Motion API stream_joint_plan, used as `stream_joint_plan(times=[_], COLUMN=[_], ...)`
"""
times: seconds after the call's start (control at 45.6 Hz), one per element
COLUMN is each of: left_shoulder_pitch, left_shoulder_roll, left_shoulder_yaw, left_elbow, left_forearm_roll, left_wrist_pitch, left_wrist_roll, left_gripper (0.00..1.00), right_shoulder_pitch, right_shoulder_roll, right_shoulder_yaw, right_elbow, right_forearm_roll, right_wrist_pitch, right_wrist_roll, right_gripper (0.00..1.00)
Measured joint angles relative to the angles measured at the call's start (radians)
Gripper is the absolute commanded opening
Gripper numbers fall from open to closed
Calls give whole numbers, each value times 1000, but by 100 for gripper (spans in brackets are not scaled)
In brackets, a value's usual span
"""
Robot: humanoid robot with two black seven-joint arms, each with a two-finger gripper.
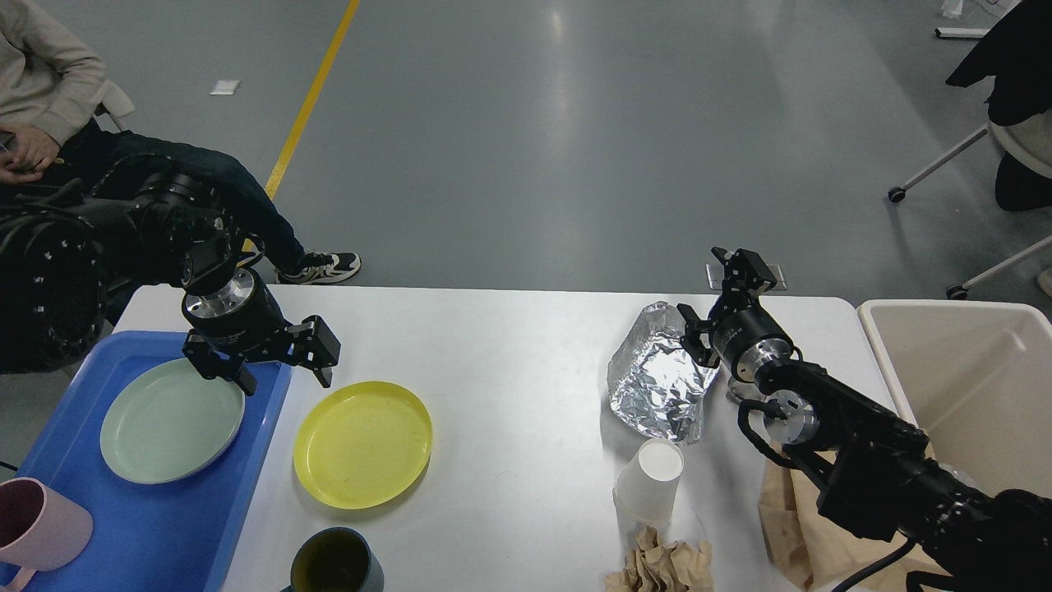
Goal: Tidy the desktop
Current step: 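Move the left gripper over the yellow plate down to the dark mug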
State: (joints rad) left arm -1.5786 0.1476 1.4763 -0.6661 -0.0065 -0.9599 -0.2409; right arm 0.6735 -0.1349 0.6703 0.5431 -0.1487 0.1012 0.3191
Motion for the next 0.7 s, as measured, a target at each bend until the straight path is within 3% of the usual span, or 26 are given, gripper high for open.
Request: stream_joint_plan(times=[0.285,0.701], left_shoulder_pitch=[-116,-103], left_shoulder_roll=[-64,-105], left_shoulder_yaw=[37,44], left_elbow=[-268,-413], left_forearm_roll=[1,26], left_wrist_pitch=[0,0], left_wrist_roll=[2,12], left_gripper=[96,96], right_shoulder_pitch=[0,0], right_shoulder_roll=[0,0], right_shoulder_yaw=[0,0], right_elbow=[0,0], right_forearm_roll=[0,0], right_wrist_pitch=[0,0], right_wrist_roll=[0,0], right_gripper=[100,100])
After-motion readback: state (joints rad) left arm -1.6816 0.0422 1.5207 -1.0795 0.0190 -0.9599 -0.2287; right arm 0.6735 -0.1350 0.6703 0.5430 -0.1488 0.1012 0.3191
